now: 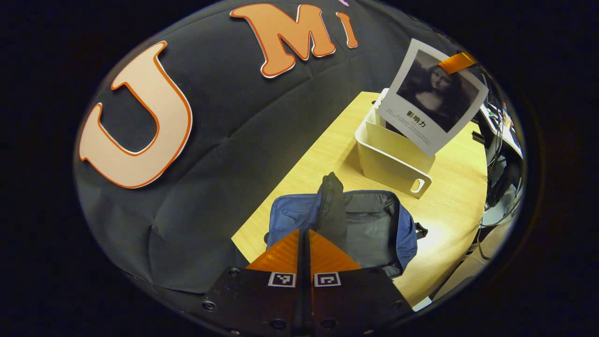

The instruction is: Open the schoolbag, grab two books from the bookshelf and put them into the schoolbag.

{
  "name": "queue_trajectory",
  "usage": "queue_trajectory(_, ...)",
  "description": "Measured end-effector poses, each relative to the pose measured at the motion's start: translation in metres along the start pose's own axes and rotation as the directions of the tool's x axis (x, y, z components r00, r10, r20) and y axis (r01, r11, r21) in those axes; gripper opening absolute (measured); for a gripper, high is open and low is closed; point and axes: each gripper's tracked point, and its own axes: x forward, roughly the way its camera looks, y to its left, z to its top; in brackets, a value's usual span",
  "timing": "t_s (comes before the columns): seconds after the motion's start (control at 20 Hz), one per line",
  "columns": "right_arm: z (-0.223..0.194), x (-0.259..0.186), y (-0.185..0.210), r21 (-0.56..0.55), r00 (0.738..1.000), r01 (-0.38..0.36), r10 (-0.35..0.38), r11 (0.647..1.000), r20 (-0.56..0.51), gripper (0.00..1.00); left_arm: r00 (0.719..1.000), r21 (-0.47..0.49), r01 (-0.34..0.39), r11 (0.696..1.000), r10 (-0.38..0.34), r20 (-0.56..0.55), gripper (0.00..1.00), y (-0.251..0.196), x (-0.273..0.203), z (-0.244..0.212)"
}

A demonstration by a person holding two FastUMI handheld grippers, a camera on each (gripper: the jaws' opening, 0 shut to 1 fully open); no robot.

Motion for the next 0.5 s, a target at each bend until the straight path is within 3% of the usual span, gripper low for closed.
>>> queue_trajectory(0.05, -0.007, 0.006, 0.006, 0.040, 0.999, -0.044, 0.044, 0.998, 0.011, 0.29, 1.000, 0.004, -0.004, 1.000, 0.004, 0.003, 0.09, -0.001, 0.000, 0.001)
queue_trajectory(0.15, -0.026, 0.017, 0.016, 0.135, 0.992, -0.122, 0.117, 0.983, 0.043, 0.29, 1.000, 0.012, -0.008, 1.000, 0.008, -0.001, 0.09, -0.003, -0.001, 0.001)
queue_trajectory(0.2, -0.038, 0.028, 0.021, 0.186, 0.988, -0.151, 0.142, 0.971, 0.061, 0.29, 1.000, 0.017, -0.013, 1.000, 0.013, 0.003, 0.01, -0.004, -0.002, 0.003)
queue_trajectory(0.35, -0.090, 0.055, 0.029, 0.364, 0.975, -0.221, 0.212, 0.905, 0.064, 0.29, 1.000, 0.022, -0.019, 1.000, 0.019, 0.006, 0.01, -0.006, -0.006, 0.006)
queue_trajectory(0.5, -0.135, 0.088, 0.031, 0.477, 0.970, -0.234, 0.235, 0.847, 0.058, 0.28, 1.000, 0.028, -0.020, 0.999, 0.020, 0.003, 0.00, -0.010, -0.009, 0.008)
